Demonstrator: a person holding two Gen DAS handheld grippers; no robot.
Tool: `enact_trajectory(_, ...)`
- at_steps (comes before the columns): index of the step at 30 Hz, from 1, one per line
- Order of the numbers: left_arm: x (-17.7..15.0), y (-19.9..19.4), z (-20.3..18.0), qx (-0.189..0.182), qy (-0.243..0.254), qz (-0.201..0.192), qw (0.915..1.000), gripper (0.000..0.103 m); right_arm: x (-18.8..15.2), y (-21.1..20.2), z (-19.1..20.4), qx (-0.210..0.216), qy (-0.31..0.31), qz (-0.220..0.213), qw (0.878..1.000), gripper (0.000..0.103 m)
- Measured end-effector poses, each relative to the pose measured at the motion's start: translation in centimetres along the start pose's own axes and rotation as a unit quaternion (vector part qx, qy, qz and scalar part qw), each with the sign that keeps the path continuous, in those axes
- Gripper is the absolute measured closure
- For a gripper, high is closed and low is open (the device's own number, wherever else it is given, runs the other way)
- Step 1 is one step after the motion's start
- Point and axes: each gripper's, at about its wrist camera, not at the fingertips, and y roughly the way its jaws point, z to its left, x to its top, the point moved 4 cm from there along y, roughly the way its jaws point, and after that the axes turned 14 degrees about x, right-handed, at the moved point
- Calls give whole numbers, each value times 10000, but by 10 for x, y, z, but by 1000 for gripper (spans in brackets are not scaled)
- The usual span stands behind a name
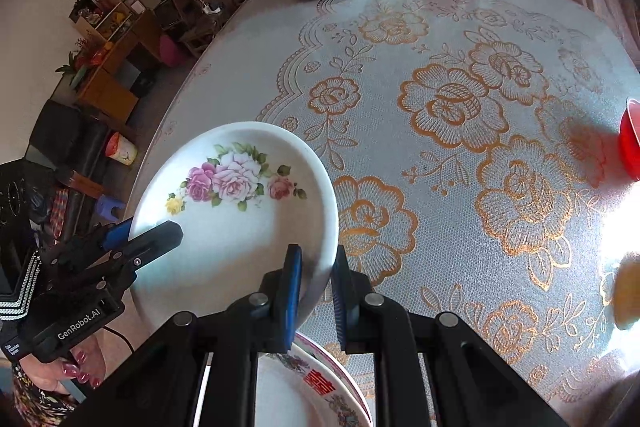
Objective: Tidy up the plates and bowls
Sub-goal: 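Lift the rose-print plate with the left tool and carry it over the stack, then lower the rose-print plate onto the double-happiness plate and open the left tool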
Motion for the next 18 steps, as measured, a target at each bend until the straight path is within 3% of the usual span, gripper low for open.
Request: enact_trajectory(18,-68,-39,-29,-340,543,83,9979,70,-77,-49,23,-99,247,-424,9987,89)
